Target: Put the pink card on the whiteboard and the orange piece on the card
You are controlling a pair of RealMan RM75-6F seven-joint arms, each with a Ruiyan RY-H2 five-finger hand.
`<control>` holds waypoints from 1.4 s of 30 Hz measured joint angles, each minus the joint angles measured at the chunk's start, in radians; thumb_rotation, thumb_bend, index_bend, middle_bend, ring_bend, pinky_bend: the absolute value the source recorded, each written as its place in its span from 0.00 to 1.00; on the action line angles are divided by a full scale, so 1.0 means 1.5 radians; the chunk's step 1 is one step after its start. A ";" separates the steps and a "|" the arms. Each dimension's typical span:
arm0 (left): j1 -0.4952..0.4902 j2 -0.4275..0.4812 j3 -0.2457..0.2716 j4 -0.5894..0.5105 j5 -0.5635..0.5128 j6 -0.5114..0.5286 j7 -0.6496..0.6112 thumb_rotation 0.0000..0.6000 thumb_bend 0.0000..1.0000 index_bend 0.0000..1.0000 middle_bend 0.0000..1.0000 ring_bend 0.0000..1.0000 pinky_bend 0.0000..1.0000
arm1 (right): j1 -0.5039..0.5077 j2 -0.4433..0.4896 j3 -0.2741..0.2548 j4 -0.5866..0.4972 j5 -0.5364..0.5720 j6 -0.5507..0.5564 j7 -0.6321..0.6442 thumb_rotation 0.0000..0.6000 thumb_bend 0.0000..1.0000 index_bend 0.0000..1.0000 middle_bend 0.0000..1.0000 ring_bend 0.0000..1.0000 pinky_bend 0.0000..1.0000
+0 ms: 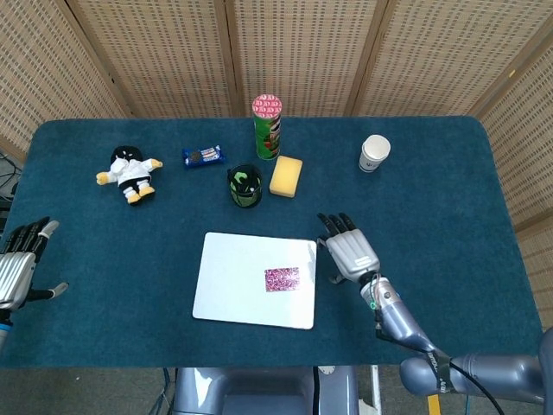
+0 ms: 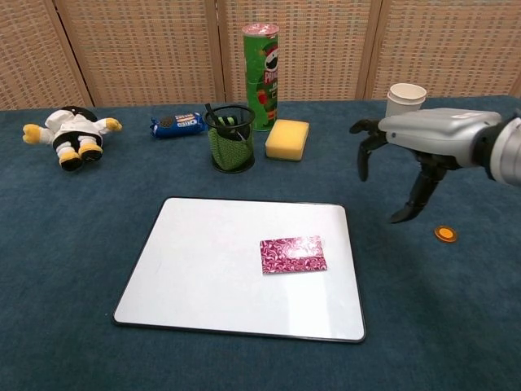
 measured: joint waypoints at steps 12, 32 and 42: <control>-0.003 -0.004 0.000 -0.005 -0.004 -0.002 0.018 1.00 0.00 0.00 0.00 0.00 0.00 | -0.080 -0.042 -0.047 0.201 -0.133 -0.036 0.132 1.00 0.24 0.46 0.00 0.00 0.00; -0.004 -0.003 -0.001 -0.002 -0.007 -0.004 0.012 1.00 0.00 0.00 0.00 0.00 0.00 | -0.112 -0.086 -0.019 0.284 -0.175 -0.075 0.135 1.00 0.26 0.46 0.00 0.00 0.00; -0.004 -0.004 -0.001 -0.004 -0.009 -0.005 0.016 1.00 0.00 0.00 0.00 0.00 0.00 | -0.120 -0.075 -0.008 0.293 -0.163 -0.098 0.119 1.00 0.26 0.46 0.00 0.00 0.00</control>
